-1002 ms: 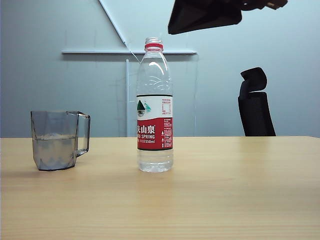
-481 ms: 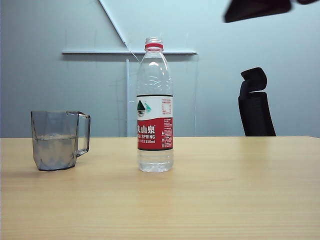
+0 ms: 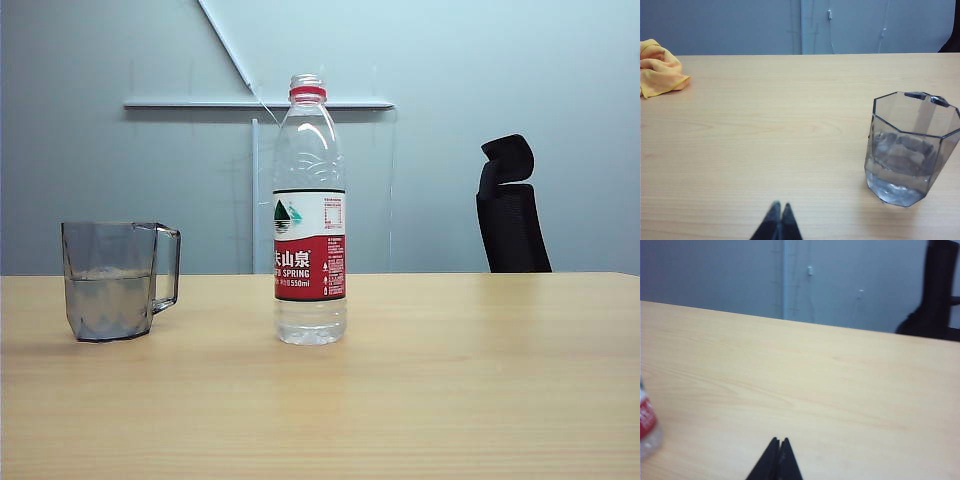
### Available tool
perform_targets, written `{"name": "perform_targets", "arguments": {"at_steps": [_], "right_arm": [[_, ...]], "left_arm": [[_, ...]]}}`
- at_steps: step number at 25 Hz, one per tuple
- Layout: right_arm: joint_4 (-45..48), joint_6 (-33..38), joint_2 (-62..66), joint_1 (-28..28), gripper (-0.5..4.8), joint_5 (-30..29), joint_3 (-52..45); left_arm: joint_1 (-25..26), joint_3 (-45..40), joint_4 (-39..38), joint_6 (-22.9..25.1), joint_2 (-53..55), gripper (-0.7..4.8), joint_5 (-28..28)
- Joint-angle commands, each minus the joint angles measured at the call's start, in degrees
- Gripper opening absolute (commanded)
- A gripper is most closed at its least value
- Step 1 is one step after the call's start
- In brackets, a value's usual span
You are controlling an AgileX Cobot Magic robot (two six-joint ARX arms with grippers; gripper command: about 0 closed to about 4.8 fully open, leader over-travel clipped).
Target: Pick up the mineral water bottle on the table and pour water into the mug until it's half full.
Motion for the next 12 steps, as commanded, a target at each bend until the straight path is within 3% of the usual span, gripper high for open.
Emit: {"name": "perform_targets", "arguments": {"at_steps": [1, 7, 12], "right_arm": [[0.81, 0.48, -6.91, -2.64, -0.07, -3.76, -5.11], [0.35, 1.49, -19.32, -8.13, -0.07, -7.28, -12.59], [-1.7, 1.44, -20.09, -10.45, -0.07, -7.91, -13.84]], "left_arm": [[-0.04, 0.13, 0.72, -0.17, 0.02, -0.02, 0.09], [-0.04, 0.13, 0.72, -0.2, 0.02, -0.02, 0.11], [-0.04, 0.13, 0.72, -0.17, 0.02, -0.02, 0.09]]}}
